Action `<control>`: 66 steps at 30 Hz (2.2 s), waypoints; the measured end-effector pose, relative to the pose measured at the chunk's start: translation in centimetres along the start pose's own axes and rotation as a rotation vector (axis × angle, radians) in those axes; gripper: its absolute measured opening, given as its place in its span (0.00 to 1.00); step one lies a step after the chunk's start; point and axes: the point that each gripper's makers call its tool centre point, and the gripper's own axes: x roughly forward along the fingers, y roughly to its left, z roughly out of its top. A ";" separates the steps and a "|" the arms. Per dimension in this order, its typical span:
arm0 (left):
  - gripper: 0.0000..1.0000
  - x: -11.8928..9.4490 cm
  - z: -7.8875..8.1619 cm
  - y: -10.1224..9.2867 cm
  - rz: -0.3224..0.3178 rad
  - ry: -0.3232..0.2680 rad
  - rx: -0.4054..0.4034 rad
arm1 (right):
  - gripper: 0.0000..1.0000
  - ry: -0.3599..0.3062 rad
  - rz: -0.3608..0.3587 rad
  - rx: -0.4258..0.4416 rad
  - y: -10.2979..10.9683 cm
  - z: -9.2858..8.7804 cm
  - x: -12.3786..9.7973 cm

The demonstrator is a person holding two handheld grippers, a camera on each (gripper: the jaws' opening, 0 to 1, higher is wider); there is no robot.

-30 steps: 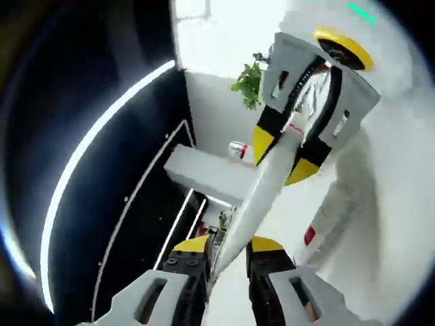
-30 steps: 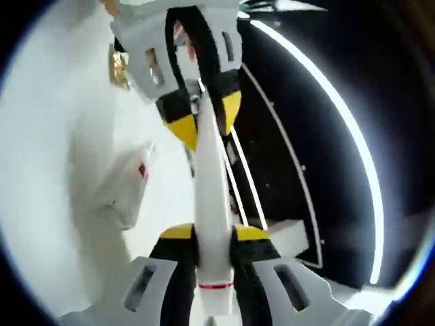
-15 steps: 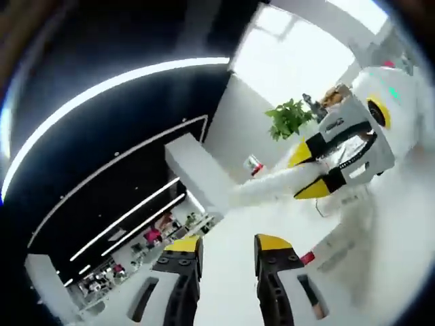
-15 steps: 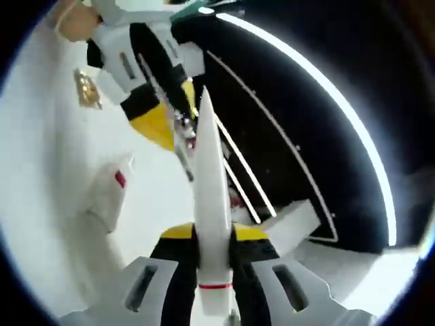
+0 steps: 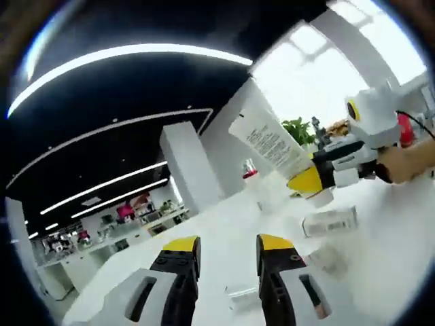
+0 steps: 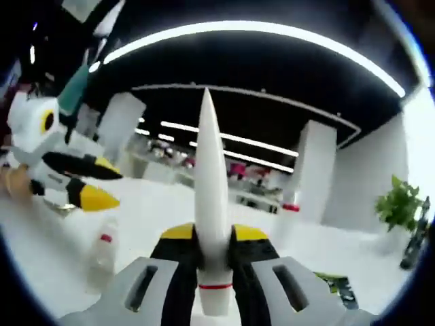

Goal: Arrange the skincare products in the storage area until every visible bottle or jar stands upright without overlapping.

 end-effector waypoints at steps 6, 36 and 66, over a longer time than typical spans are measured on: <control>0.35 -0.1 -0.1 0.7 -0.035 -0.010 -0.197 | 0.15 -0.140 0.029 0.163 -1.3 2.0 0.6; 0.28 -0.4 -0.2 1.9 -0.062 -0.055 -0.404 | 0.15 0.036 0.071 0.265 -2.3 -3.8 2.6; 0.27 -0.7 -0.5 0.8 -0.057 -0.031 -0.372 | 0.17 0.077 -0.005 0.286 -2.5 -4.3 -1.9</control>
